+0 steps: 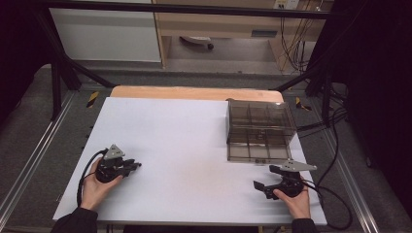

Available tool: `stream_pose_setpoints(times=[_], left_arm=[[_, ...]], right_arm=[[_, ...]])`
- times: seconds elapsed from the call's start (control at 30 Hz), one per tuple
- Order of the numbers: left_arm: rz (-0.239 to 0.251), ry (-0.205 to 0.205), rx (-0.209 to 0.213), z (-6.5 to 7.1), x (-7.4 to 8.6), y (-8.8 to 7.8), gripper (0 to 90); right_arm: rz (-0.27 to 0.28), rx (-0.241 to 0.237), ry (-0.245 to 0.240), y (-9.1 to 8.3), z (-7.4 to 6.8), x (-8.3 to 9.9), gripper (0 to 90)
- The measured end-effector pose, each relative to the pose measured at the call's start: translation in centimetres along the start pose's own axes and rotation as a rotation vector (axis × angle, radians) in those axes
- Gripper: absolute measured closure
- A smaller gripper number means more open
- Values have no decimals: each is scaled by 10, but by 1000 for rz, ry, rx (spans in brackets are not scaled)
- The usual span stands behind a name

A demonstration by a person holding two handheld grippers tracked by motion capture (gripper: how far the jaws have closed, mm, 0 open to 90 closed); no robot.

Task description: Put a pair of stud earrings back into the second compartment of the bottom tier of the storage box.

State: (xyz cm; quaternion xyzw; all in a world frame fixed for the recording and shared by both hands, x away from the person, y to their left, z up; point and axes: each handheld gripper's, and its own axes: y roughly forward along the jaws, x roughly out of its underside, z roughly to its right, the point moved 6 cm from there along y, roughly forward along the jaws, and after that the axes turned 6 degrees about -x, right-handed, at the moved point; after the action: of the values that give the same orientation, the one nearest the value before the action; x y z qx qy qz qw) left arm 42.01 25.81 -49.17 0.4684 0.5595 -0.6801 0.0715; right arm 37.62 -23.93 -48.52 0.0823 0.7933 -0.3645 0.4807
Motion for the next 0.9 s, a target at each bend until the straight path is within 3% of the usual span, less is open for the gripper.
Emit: stream_pose_setpoints(times=[0.17,0.67,0.9], left_arm=[[-4,6,-10,-1,0,0,796],[11,-32,-2,-2,-3,-8,809],[31,-43,-3,7,-12,-18,809]], right_arm=[[1,0,-1,0,0,0,8],[-1,1,-4,0,0,0,8],[-5,2,-3,0,0,0,8]])
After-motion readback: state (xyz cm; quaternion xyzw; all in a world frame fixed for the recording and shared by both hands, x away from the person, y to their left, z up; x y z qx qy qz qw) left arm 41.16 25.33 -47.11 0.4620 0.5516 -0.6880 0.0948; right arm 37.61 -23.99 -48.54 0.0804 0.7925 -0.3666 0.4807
